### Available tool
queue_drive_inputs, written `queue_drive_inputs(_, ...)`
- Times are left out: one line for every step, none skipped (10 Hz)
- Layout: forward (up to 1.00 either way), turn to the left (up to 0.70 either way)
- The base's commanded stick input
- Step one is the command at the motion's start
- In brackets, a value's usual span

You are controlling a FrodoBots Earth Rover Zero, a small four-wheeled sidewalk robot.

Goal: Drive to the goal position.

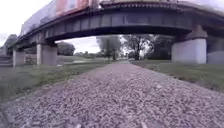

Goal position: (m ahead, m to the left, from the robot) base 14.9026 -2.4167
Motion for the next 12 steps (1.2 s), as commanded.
queue_drive_inputs(0.7,0.0)
queue_drive_inputs(0.7,0.0)
queue_drive_inputs(0.7,0.0)
queue_drive_inputs(0.7,0.0)
queue_drive_inputs(0.7,0.0)
queue_drive_inputs(0.7,0.0)
queue_drive_inputs(0.7,0.0)
queue_drive_inputs(0.7,0.0)
queue_drive_inputs(0.7,0.0)
queue_drive_inputs(0.7,0.0)
queue_drive_inputs(0.7,0.0)
queue_drive_inputs(0.7,0.0)
